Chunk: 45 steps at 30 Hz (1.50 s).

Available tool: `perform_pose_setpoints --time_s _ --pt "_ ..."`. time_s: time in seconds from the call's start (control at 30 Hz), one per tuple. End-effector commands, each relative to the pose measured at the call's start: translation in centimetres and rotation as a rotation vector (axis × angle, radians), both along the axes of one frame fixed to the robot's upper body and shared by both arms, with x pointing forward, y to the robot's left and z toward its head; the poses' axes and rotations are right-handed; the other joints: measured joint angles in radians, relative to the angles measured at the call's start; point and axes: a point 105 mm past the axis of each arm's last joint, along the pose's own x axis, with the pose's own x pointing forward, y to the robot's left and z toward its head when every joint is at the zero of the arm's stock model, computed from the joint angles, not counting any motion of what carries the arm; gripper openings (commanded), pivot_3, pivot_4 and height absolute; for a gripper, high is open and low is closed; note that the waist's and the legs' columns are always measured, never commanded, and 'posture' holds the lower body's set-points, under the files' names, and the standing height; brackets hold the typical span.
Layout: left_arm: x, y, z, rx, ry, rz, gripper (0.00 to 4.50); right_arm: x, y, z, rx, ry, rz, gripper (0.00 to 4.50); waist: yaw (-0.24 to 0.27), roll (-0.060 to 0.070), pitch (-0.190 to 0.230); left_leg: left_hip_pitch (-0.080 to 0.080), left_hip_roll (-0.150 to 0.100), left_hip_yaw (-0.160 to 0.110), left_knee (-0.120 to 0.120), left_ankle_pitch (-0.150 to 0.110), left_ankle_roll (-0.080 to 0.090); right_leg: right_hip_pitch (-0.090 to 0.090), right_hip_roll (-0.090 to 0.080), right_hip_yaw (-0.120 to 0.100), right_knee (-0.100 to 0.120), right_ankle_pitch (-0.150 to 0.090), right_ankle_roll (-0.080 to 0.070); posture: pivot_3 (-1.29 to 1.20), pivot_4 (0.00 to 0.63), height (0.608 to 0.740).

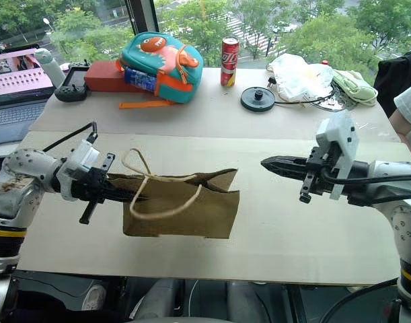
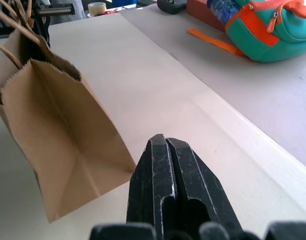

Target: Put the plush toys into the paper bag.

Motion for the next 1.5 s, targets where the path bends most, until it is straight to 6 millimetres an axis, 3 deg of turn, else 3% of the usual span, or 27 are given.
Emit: perform_pose_setpoints --time_s 0.03,0.27,0.4,0.53,0.7,0.87,1.07,1.23,1.5 --pt "0.4 -0.6 -0.2 0.012 -0.063 -0.036 0.06 -0.8 0.4 0.9 -0.003 -0.045 0.03 0.0 0.001 0.0 0.0 0.0 0.0 0.0 0.0 0.0 0.0 0.0 0.0 0.0 0.0 0.0 0.0 0.0 0.15 0.739" --pt "0.6 -0.7 -2.4 0.049 -0.057 -0.041 0.06 -1.4 1.2 0.5 -0.01 -0.029 0.04 0.0 -0.001 0.0 0.0 0.0 0.0 0.0 0.0 0.0 0.0 0.0 0.0 0.0 0.001 0.0 -0.001 0.0 0.15 0.739" --pt "0.8 -0.6 -2.2 0.055 -0.051 -0.035 1.08 -1.5 1.1 0.1 -0.024 -0.014 0.037 0.0 0.0 0.0 0.0 0.0 0.0 0.0 0.001 0.0 0.0 0.0 0.0 0.0 0.001 0.0 0.0 0.0 0.15 0.739" --pt "1.0 -0.3 -1.4 0.061 -0.048 -0.018 2.6 -1.4 1.0 0.0 -0.025 -0.01 0.038 0.0 0.0 0.0 0.0 0.0 0.0 0.0 0.001 0.0 0.0 0.0 0.0 0.0 0.001 0.0 0.0 0.0 0.15 0.739" --pt "1.1 0.3 1.0 0.055 -0.027 0.017 4.27 -1.3 0.8 0.0 -0.034 0.0 0.044 0.0 -0.002 0.0 0.0 0.0 0.0 0.0 0.001 0.0 0.0 0.0 0.0 0.0 0.001 -0.001 0.001 0.0 0.15 0.739" --pt "0.2 0.7 5.4 0.011 0.04 0.044 4.27 -1.3 0.6 0.3 -0.039 0.011 0.065 0.0 -0.004 0.0 0.0 0.0 0.0 0.0 0.001 0.0 0.0 -0.001 0.0 0.0 0.002 -0.002 0.003 0.0 0.15 0.739" --pt "-1.2 2.4 8.7 0.002 0.112 0.095 4.27 -1.8 0.5 0.9 -0.055 0.016 0.101 0.0 -0.007 0.0 0.0 0.001 0.0 0.0 0.001 0.0 0.0 0.0 0.0 0.0 0.002 -0.002 0.004 0.0 0.15 0.739" --pt "-1.7 4.2 9.3 0.014 0.156 0.167 4.27 -3.1 1.1 2.1 -0.052 0.013 0.17 0.0 -0.004 0.0 0.001 0.001 0.001 0.0 0.0 0.0 0.0 -0.001 0.001 0.0 0.002 -0.003 0.003 0.0 0.15 0.739" --pt "-2.2 4.2 9.3 0.009 0.167 0.165 4.27 -3.3 1.6 2.0 -0.043 0.03 0.194 0.0 0.001 0.0 0.001 0.001 0.001 0.0 0.001 0.0 0.0 0.0 0.0 0.0 0.002 -0.003 0.003 0.0 0.15 0.739"
